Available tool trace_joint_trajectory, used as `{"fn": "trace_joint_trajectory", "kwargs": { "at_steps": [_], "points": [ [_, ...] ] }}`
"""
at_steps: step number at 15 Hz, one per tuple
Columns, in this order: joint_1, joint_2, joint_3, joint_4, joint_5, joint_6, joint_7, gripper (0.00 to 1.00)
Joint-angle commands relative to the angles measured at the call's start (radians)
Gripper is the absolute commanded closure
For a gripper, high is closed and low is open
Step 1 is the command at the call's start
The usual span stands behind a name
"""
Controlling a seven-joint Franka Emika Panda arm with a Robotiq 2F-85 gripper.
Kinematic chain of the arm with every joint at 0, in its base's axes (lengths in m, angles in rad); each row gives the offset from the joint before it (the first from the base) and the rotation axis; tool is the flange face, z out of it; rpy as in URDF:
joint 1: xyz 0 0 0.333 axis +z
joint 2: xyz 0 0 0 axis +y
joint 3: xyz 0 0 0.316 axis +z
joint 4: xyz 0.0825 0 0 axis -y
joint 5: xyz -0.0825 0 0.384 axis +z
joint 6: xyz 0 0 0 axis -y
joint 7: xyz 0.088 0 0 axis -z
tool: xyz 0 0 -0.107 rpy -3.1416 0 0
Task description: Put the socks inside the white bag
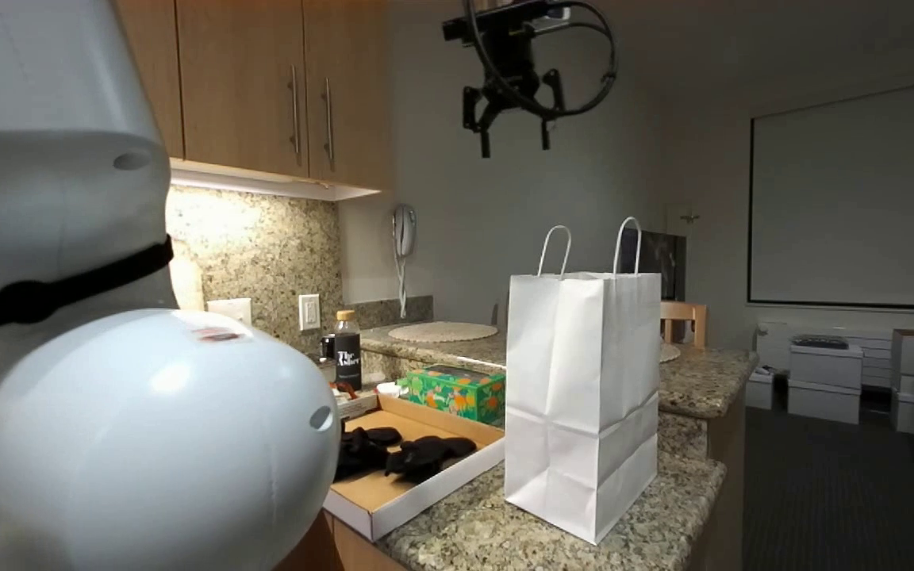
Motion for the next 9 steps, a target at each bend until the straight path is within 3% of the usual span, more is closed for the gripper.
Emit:
{"fn": "trace_joint_trajectory", "kwargs": {
  "at_steps": [1, 5, 9],
  "points": [
    [0.078, -0.023, 0.124, -0.042, -0.039, 0.009, 0.091, 0.0],
    [0.15, 0.018, 0.251, -0.153, -0.008, 0.122, 0.319, 0.0],
    [0.19, 0.121, 0.312, -0.293, 0.011, 0.272, 0.52, 0.0]
  ]
}}
